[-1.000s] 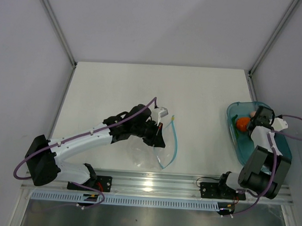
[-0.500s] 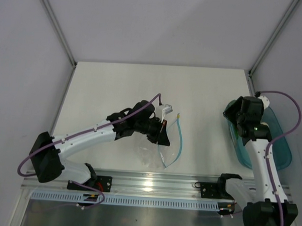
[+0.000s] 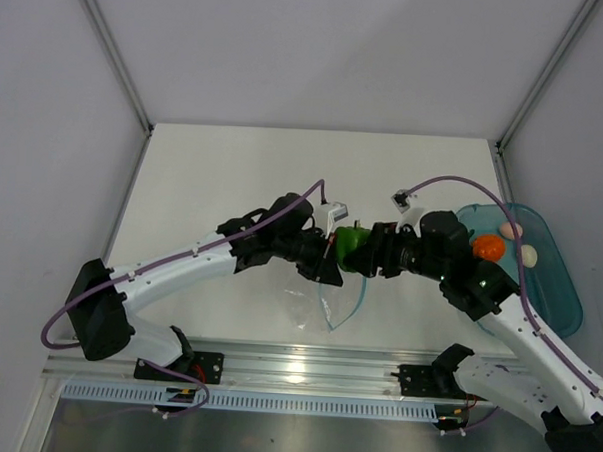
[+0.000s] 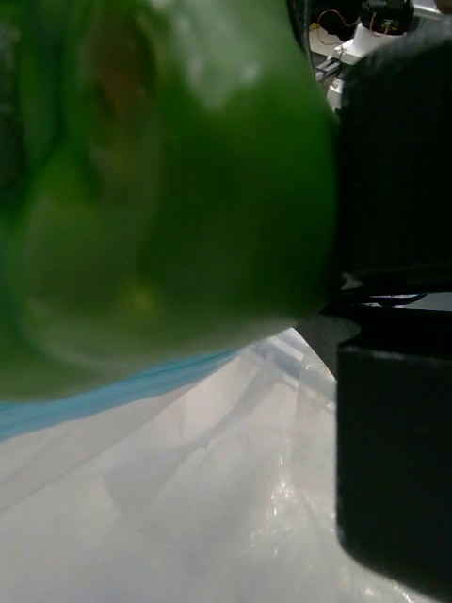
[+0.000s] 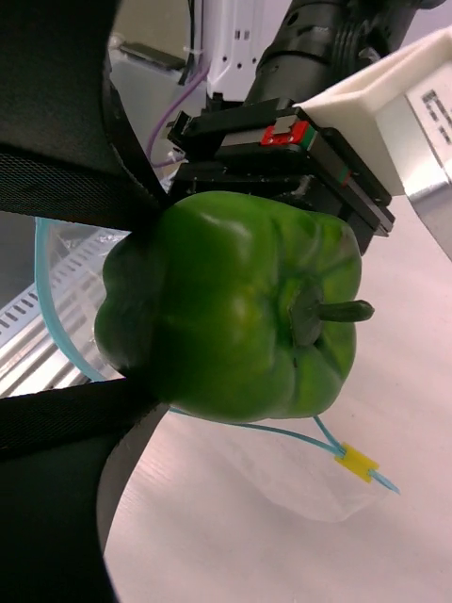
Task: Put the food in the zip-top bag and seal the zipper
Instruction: Place the fake vegetable in the zipper food storage bag.
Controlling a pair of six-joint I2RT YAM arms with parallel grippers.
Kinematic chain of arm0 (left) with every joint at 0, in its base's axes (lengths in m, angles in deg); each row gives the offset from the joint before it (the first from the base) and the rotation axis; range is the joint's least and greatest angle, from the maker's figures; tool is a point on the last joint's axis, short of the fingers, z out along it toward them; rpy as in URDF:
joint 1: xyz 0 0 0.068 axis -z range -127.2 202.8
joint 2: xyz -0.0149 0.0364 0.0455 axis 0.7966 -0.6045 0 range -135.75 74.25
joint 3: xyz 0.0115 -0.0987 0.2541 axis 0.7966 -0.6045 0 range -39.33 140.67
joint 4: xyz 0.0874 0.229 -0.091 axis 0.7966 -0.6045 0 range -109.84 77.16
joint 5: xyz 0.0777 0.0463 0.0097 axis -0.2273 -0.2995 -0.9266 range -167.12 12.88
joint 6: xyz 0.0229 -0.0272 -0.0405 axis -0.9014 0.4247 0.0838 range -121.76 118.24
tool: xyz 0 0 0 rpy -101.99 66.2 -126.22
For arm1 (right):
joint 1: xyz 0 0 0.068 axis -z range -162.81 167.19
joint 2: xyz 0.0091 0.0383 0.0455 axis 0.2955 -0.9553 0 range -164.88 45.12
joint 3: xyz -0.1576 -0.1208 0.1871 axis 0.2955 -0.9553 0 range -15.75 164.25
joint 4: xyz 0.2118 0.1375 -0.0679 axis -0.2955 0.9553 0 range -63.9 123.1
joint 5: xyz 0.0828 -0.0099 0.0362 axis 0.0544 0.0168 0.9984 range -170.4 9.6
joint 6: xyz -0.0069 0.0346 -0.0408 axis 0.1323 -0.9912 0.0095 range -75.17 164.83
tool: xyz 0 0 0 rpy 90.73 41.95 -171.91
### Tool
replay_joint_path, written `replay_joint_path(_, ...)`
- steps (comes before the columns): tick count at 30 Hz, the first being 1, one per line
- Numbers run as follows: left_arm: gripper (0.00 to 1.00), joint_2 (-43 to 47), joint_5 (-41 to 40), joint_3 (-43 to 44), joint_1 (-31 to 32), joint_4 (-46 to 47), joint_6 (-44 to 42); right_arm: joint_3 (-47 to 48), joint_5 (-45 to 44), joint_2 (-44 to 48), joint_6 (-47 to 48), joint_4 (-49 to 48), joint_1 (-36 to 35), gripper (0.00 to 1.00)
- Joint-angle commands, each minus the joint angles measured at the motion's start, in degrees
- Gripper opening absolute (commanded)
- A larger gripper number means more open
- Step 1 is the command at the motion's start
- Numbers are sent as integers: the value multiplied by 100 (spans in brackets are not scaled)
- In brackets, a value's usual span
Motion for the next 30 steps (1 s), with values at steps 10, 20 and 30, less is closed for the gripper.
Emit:
replay_joint_path(10,1,283,-168,228,-37,-13,-20,-1079,74,341,-463,-861,-1038,0)
replay_joint_path(20,1,644,-133,-35,-37,347,173,-1501,-234,614,-454,-616,-1056,0)
replay_joint_path(30,0,732,112,-106,-28,717,357,-1018,-655,26,-331,9,-1135,1)
